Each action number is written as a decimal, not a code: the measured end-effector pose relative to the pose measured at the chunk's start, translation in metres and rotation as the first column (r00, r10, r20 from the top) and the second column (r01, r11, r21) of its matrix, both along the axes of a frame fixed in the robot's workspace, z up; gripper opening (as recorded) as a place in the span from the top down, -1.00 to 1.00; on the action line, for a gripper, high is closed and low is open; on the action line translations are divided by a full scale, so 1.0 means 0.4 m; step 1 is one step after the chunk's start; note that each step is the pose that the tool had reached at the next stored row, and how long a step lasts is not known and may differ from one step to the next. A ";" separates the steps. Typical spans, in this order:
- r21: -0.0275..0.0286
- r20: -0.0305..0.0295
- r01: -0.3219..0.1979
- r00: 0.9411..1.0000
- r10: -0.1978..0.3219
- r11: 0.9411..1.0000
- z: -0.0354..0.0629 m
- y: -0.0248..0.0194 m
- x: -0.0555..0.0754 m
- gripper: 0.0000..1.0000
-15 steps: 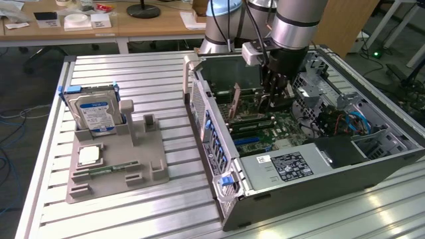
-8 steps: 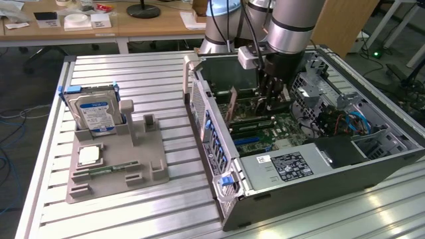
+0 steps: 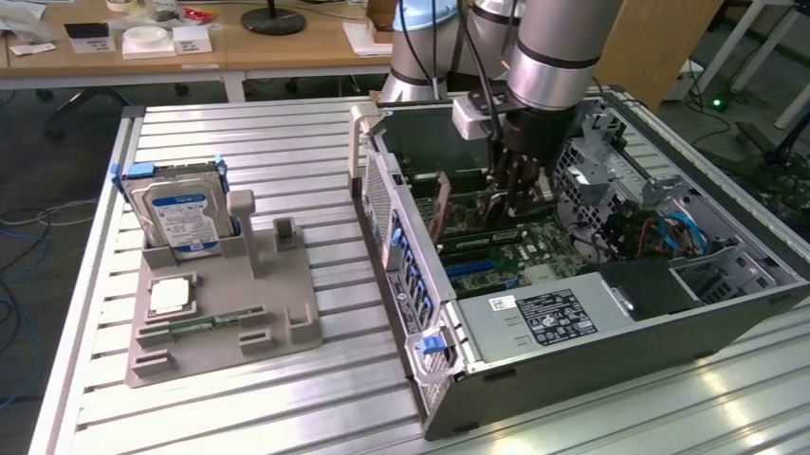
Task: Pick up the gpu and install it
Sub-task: 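Insert the gpu into the slot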
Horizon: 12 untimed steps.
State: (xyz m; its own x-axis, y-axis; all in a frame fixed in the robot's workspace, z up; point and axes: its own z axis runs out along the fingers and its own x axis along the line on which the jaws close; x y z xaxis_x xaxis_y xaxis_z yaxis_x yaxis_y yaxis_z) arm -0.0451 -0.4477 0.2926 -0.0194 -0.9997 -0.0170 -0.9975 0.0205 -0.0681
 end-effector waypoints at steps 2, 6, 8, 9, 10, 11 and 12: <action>0.000 0.000 0.000 1.000 0.000 1.000 -0.004 0.000 -0.004 0.44; 0.000 0.000 0.000 1.000 0.000 1.000 -0.008 -0.008 -0.004 0.44; 0.000 0.000 0.000 1.000 0.000 1.000 -0.010 -0.012 -0.005 0.44; 0.000 0.000 0.000 1.000 0.000 1.000 -0.011 -0.013 -0.006 0.44; 0.000 0.000 0.000 1.000 0.000 1.000 -0.013 -0.013 -0.008 0.44; 0.000 0.000 0.000 1.000 0.000 1.000 -0.016 -0.013 -0.012 0.44; 0.000 0.000 0.000 1.000 0.000 1.000 -0.018 -0.013 -0.016 0.44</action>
State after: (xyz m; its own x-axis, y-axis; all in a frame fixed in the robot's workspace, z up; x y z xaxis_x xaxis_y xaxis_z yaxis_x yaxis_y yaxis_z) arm -0.0514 -0.4530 0.2853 -0.0195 -0.9997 -0.0170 -0.9975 0.0206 -0.0681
